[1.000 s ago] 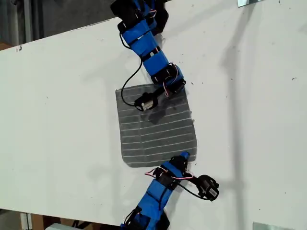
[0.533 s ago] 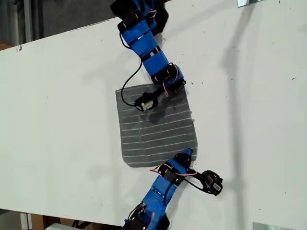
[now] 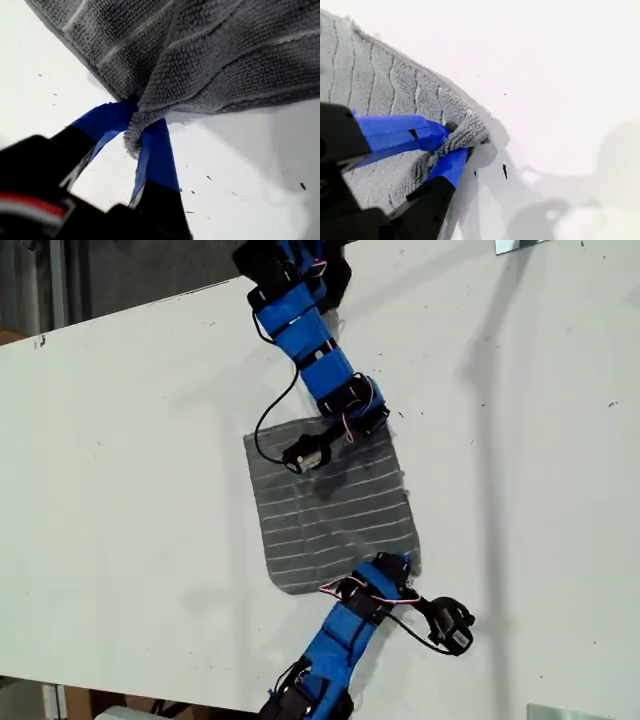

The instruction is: Grasp corners of a square towel and fold twice.

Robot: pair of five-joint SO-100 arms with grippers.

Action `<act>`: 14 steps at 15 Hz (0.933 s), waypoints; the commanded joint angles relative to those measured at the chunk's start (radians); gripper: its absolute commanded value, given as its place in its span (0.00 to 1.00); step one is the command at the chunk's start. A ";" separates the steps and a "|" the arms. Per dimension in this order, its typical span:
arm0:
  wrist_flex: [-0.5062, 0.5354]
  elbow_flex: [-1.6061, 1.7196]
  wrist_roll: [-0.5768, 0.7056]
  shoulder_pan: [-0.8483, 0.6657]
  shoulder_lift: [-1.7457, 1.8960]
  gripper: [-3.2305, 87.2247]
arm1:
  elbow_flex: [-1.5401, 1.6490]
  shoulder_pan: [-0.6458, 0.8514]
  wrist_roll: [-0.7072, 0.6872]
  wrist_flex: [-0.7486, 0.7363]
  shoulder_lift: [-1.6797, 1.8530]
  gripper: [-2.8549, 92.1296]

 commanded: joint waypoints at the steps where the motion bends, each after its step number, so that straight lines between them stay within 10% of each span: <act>1: 0.089 -0.146 0.077 -0.009 0.017 0.04 | -0.138 -0.037 0.011 0.114 0.037 0.03; 14: 0.331 -0.121 0.333 -0.152 0.433 0.04 | -0.198 0.224 -0.207 0.244 0.503 0.03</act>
